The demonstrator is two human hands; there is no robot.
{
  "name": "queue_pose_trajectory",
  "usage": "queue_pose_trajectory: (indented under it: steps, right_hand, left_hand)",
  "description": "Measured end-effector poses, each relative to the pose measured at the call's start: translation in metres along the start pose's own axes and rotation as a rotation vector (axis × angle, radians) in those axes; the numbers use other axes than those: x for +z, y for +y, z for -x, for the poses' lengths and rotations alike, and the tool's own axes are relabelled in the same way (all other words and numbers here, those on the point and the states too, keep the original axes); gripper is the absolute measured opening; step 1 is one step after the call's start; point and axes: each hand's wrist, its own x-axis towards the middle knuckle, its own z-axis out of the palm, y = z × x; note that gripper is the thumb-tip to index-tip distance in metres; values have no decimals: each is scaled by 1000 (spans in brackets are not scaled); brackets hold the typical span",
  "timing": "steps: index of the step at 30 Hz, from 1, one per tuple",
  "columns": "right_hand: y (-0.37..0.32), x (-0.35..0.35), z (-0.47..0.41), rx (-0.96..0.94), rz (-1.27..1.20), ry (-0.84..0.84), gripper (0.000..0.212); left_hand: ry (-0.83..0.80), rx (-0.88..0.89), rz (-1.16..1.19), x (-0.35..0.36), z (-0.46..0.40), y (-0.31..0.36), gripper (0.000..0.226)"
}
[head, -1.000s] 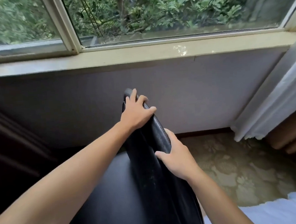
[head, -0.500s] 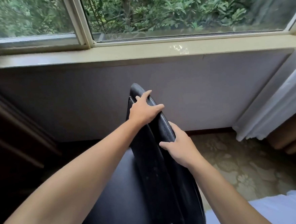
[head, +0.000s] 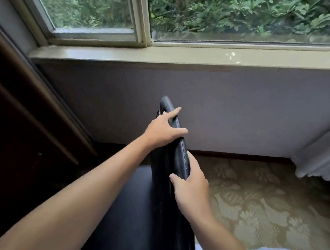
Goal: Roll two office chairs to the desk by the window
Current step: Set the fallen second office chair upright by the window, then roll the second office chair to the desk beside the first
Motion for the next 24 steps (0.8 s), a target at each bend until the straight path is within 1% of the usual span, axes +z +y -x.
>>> queue_pose_trajectory:
  steps: [4,7,8,9,10,11,12,14,15,17,18,20,21,22,24]
  right_hand:
    - [13,42,36,50,-88,-14,68]
    - [11,101,64,34,-125,-160,75]
    - [11,117,77,40,-151,-211,74]
    - [15,126,83,41,-178,-229,68]
    - [17,127,80,41,-197,-225,56]
    - [17,121,72,43,-212,-214,42]
    - [15,121,65,25,-193,-211,33]
    - [7,105,32,-102,-104,-119,31]
    - [-2,103,14,-207,-36,-104,34]
    - [-27,111,-16,-489,146,-125,38]
    - [-40,121,-29,-663,248,-152,38]
    - [-65,153,-49,-997,448,-249,34]
    - [-77,171,-58,-1118,561,-319,31]
    - [-85,186,-65,-1180,690,-415,29]
    - [-96,213,-79,-1184,900,-641,23]
  left_hand:
    - [-44,10,-57,-5,32,-31,85]
    - [-52,15,17,-38,55,-71,81]
    - [-63,21,66,-49,67,-84,81]
    - [-69,30,102,-57,78,-94,81]
    - [-63,33,124,-63,87,-103,80]
    - [-39,11,148,-65,95,-110,79]
    - [20,-43,188,-74,110,-127,79]
    - [91,-91,262,-87,125,-149,78]
    - [133,-120,265,-96,133,-160,77]
    - [207,-200,221,-105,149,-172,69]
    - [228,-228,189,-104,156,-171,66]
    - [261,-252,170,-91,161,-169,56]
    - [281,-261,166,-85,160,-167,50]
    - [299,-279,149,-78,161,-163,46]
    - [396,-328,84,-77,158,-161,50]
